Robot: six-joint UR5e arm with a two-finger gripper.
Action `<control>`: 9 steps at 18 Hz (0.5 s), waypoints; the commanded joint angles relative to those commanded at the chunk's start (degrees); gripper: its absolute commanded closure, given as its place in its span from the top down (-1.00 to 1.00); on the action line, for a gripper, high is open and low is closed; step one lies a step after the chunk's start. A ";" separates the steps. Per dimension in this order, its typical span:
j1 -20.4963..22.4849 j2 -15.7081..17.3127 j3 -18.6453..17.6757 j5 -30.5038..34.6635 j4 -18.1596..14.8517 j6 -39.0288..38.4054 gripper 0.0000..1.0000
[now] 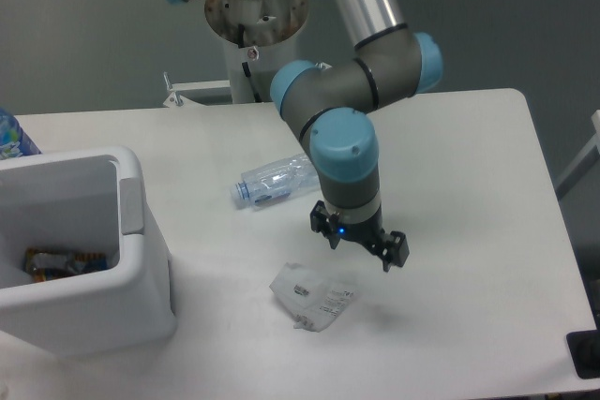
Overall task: Place the trash in the trash can
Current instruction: 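Lower the gripper onto the white wrapper and close on it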
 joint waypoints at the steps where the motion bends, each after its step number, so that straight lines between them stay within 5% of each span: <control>1: -0.70 -0.44 -0.09 0.00 0.00 0.00 1.00; 9: -3.60 -2.90 0.00 0.00 0.09 -0.35 1.00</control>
